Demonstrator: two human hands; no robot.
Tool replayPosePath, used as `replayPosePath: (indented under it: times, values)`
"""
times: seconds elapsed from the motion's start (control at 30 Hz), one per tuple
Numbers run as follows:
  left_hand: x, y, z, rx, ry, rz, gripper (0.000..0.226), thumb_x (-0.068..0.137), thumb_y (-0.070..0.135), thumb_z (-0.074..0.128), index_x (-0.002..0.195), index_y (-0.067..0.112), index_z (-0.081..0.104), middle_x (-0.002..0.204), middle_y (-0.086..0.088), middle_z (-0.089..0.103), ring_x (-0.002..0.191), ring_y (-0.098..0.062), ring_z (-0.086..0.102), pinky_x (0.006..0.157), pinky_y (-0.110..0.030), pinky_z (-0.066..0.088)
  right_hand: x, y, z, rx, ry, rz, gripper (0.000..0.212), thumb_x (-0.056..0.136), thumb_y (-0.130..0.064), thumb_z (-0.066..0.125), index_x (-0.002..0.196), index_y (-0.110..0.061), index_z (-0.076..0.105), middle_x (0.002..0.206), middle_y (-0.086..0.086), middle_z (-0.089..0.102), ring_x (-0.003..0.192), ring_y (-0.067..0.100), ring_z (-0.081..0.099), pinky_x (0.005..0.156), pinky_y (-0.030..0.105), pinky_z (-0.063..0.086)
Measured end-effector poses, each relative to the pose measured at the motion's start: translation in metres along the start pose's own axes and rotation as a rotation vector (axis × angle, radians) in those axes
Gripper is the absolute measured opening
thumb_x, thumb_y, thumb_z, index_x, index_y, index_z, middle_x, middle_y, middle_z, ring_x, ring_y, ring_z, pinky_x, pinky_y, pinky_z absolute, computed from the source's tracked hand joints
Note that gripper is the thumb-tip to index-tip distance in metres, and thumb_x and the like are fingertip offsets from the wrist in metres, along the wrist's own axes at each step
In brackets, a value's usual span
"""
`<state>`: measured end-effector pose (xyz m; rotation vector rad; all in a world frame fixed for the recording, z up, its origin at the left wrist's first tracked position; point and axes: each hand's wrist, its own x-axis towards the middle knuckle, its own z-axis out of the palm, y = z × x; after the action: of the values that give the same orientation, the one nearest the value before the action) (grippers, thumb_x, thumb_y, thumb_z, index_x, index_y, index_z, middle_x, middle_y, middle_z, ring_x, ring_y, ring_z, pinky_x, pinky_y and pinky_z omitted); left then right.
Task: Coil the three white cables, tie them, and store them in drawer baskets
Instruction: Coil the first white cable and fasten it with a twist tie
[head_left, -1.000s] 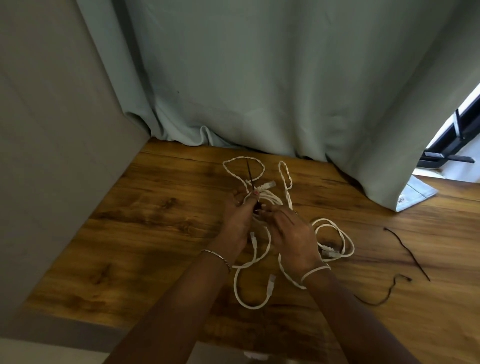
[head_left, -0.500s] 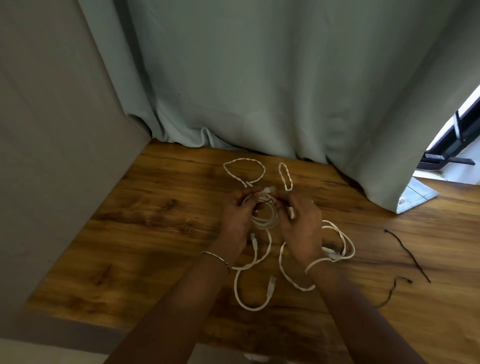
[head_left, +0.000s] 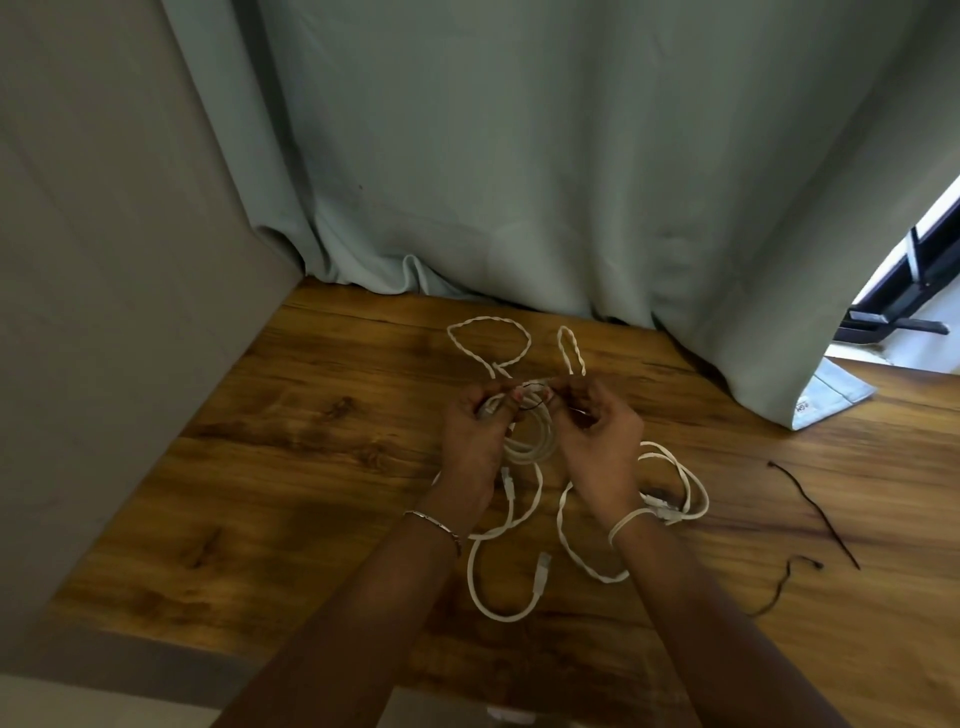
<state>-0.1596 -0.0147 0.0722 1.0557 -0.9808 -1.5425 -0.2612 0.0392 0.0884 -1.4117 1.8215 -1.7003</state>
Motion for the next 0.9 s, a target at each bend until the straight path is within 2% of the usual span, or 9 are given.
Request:
replayPosePath:
  times: [0.1,0.2,0.27,0.4,0.53,0.6,0.73,0.9]
  values:
    - [-0.0024,0.0014,0.0003,-0.005,-0.011,0.005,0.015,0.083,0.011,0.069,0.098,0.01,0.069,0.095,-0.008,0.071,0.079,-0.012,0.065,0.062,-0.015,0.05,-0.0008,-0.0012,0.0012,0.015,-0.01,0.012,0.026,0.085,-0.012,0.069,0.091,-0.036,0.066,0.09,-0.015,0.07,0.085,0.003,0.067,0.076,0.019,0.053]
    - [-0.0045,0.0034,0.001,-0.017,-0.03,0.007,0.018,0.083,0.008,0.069,0.101,0.005,0.068,0.093,-0.008,0.069,0.078,-0.011,0.064,0.058,-0.012,0.048,-0.0006,-0.0001,0.002,0.047,0.003,0.025,0.019,0.085,-0.008,0.068,0.093,-0.025,0.069,0.091,-0.008,0.071,0.085,0.006,0.068,0.077,0.022,0.054]
    - [-0.0042,0.0037,0.0016,-0.019,-0.045,0.007,0.015,0.082,0.008,0.07,0.097,0.009,0.068,0.093,-0.007,0.07,0.08,-0.012,0.065,0.061,-0.013,0.049,0.0,-0.0003,0.0023,0.082,0.011,0.057,0.018,0.086,-0.007,0.067,0.094,-0.022,0.068,0.092,-0.007,0.071,0.087,0.006,0.068,0.078,0.024,0.055]
    - [-0.0037,0.0056,0.0021,-0.048,-0.012,-0.029,0.011,0.083,0.009,0.069,0.089,0.017,0.066,0.092,-0.004,0.068,0.076,-0.009,0.063,0.057,-0.012,0.048,-0.0005,-0.0031,0.0026,0.12,0.005,0.068,0.021,0.086,-0.002,0.065,0.093,-0.021,0.067,0.092,-0.007,0.071,0.088,0.006,0.068,0.079,0.022,0.054]
    - [-0.0024,0.0046,0.0011,-0.029,-0.007,-0.023,0.015,0.084,0.01,0.068,0.098,0.01,0.068,0.091,-0.005,0.068,0.069,-0.003,0.062,0.054,-0.01,0.046,-0.001,-0.0013,0.0034,0.122,0.002,0.063,0.017,0.086,-0.003,0.065,0.095,-0.017,0.068,0.093,-0.004,0.072,0.088,0.008,0.068,0.079,0.024,0.055]
    - [-0.0021,0.0036,0.0007,-0.016,-0.011,-0.022,0.016,0.084,0.009,0.068,0.1,0.009,0.068,0.093,-0.007,0.069,0.071,-0.005,0.062,0.055,-0.01,0.046,-0.001,-0.0006,0.0039,0.129,0.003,0.071,0.015,0.086,-0.004,0.065,0.096,-0.016,0.068,0.094,-0.003,0.071,0.088,0.009,0.068,0.079,0.024,0.054]
    - [-0.0032,0.0044,0.0005,-0.019,-0.028,-0.013,0.012,0.083,0.008,0.069,0.093,0.014,0.068,0.095,-0.008,0.069,0.076,-0.009,0.063,0.058,-0.011,0.048,-0.0002,-0.0029,0.0039,0.129,0.01,0.079,0.022,0.086,-0.004,0.065,0.093,-0.025,0.067,0.094,-0.006,0.071,0.089,0.007,0.068,0.08,0.023,0.054]
    - [-0.0034,0.005,-0.0013,-0.037,-0.039,-0.017,0.011,0.083,0.007,0.069,0.092,0.014,0.068,0.098,-0.011,0.07,0.079,-0.012,0.064,0.059,-0.012,0.048,0.001,-0.0026,0.0037,0.118,-0.002,0.1,0.02,0.086,-0.001,0.065,0.097,-0.018,0.068,0.094,-0.006,0.072,0.088,0.006,0.068,0.079,0.021,0.055]
